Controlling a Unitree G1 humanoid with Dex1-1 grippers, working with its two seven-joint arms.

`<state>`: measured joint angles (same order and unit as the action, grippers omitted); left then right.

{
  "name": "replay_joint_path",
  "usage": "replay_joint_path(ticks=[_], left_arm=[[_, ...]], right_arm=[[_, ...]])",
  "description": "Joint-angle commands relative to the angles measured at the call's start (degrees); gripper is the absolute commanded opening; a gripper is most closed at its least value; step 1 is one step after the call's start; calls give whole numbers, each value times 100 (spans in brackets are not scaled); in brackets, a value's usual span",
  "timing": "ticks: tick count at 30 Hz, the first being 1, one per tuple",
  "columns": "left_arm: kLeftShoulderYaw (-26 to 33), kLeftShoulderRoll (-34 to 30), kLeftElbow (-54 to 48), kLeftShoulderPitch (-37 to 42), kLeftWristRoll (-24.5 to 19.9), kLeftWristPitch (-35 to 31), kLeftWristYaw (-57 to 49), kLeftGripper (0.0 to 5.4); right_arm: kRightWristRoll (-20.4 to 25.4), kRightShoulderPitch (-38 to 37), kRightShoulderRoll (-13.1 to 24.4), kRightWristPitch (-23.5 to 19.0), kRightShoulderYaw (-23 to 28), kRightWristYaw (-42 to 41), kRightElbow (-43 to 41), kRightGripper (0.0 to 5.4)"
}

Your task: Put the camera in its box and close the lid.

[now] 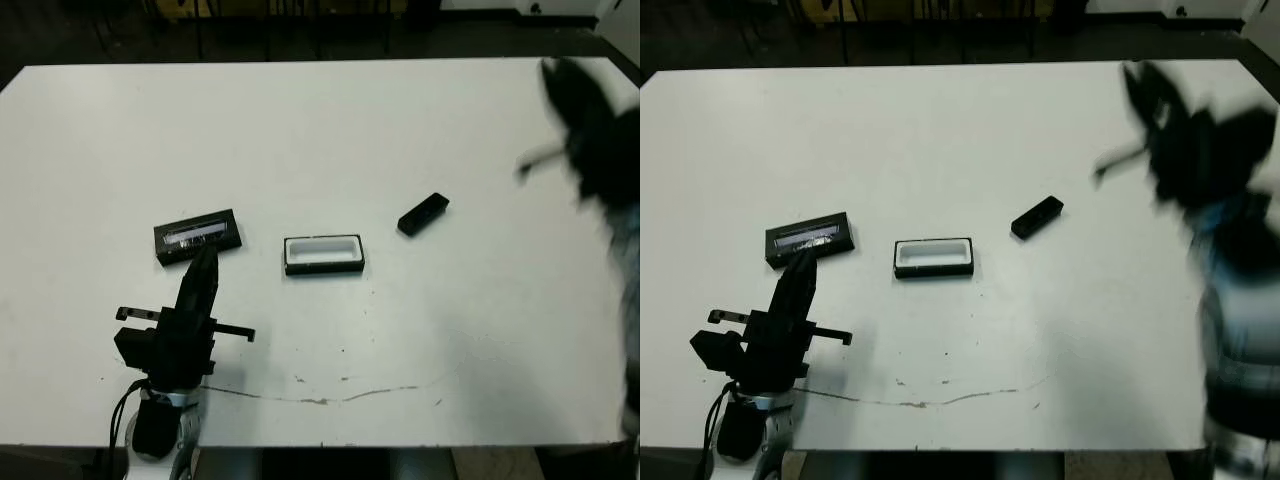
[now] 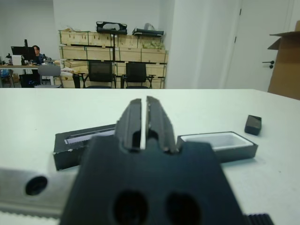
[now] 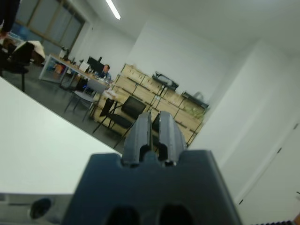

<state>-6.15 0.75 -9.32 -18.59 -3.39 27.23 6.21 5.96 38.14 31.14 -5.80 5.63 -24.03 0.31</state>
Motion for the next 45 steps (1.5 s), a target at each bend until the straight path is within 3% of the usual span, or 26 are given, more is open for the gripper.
replay_joint_path(ticks=[1,6,13,19,26,34,45], left_arm=[[4,12,67,-350,33,-58,-58,2],[-23,23,-51,-417,69,-187,-131,2],[-7,-17,-33,-471,73,-137,-167,2],[42,-79,82,-440,115,30,-139,2],[43,-71,9,-481,130,-80,-151,2],[20,-44,-40,-537,80,-117,-144,2],[-19,-33,-56,-583,39,-125,-109,2]], right_arm=[[-584,936,281,314,-627,-629,1662,0],[-1590,2310,182,1225,-1584,-1290,4491,0],[-2345,3067,-476,936,-2235,-1248,6139,0],[-2661,3013,-984,815,-2490,-1086,6592,0],[-2771,2889,-1288,782,-2559,-1207,6949,0],[-2773,2713,-1461,573,-2545,-1491,7065,0],[-2971,2448,-1390,719,-2747,-1840,7054,0]])
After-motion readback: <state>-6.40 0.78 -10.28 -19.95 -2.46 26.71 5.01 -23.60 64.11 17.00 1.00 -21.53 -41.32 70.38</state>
